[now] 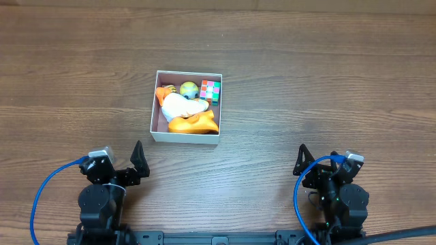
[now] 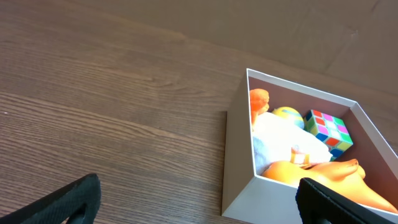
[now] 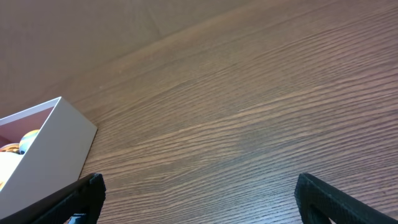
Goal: Pack container
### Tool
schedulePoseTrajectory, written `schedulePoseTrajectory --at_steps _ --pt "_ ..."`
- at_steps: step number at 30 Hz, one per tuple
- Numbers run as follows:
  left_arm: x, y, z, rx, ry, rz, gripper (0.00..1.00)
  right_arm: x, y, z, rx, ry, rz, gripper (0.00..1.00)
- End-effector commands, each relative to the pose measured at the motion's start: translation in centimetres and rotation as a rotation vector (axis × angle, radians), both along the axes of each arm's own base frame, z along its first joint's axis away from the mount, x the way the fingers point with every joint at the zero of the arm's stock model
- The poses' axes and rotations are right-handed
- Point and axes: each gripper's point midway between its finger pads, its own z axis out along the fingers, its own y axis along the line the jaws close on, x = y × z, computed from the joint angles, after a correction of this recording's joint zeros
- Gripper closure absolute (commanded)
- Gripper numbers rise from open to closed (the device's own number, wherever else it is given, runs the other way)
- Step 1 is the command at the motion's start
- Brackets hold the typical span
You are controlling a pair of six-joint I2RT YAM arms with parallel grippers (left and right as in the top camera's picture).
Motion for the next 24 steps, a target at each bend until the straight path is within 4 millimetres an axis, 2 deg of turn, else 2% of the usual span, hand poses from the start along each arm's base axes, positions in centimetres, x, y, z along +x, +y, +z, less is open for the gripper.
schedulePoseTrajectory --at_steps 1,7,10,24 --pt "0.0 -0.2 -0.1 0.01 -0.004 -0.015 0.0 0.0 -0.3 -0.2 -0.001 -0.002 -0.011 0.0" --pt "0.0 -0.2 -0.1 0.01 -0.004 -0.015 0.0 -0.3 -4.2 -0.2 -0.002 -0.002 -0.191 0.0" --pt "0.0 -0.2 -0.1 0.01 -0.004 -0.015 0.0 -0.5 -5.5 -0.2 -0.002 -0.002 -0.25 0.0" --pt "0.0 -0.2 -0.1 0.01 -0.004 -0.015 0.0 -0.5 -5.5 -0.2 -0.002 -0.002 -0.251 0.0"
